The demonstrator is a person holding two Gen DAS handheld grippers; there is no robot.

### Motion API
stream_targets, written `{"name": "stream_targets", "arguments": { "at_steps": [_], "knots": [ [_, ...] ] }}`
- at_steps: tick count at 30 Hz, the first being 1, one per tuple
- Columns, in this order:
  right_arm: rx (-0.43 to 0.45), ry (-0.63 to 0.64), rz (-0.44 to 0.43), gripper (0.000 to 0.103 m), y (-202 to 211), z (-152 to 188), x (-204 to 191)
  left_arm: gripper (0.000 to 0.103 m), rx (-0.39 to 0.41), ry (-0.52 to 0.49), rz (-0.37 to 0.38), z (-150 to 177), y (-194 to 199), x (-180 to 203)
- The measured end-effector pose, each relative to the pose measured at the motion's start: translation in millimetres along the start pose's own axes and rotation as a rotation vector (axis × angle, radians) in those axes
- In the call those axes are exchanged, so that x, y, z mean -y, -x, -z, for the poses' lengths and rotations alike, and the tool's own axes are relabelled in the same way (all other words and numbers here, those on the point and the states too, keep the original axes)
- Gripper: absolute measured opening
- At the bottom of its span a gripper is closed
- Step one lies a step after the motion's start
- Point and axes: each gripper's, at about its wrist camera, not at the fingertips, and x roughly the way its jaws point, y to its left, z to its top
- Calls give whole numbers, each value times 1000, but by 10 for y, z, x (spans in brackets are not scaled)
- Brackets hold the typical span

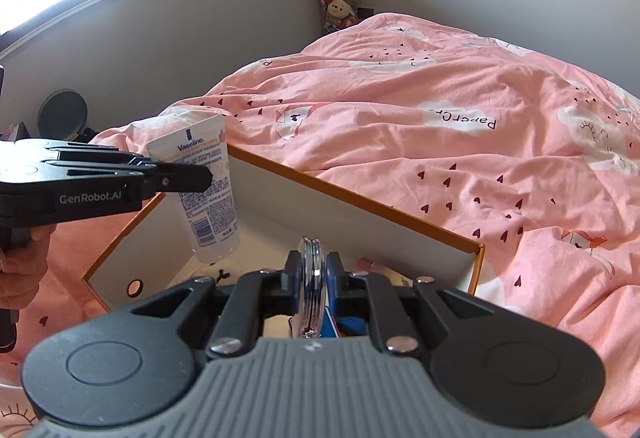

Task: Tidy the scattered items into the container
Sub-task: 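Carry the compact mirror over the shoebox with the right gripper while the left gripper carries the Vaseline tube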

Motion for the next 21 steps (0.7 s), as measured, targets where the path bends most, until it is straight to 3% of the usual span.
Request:
{"name": "stream_targets", "arguments": {
  "at_steps": [10, 21],
  "knots": [
    [-22, 98, 7, 14, -332, -65, -3, 13, -34, 2, -35, 68, -356, 34],
    [-57, 324, -7, 14, -634, -64, -66, 13, -79, 28, -36, 208, -587, 17]
  ]
}}
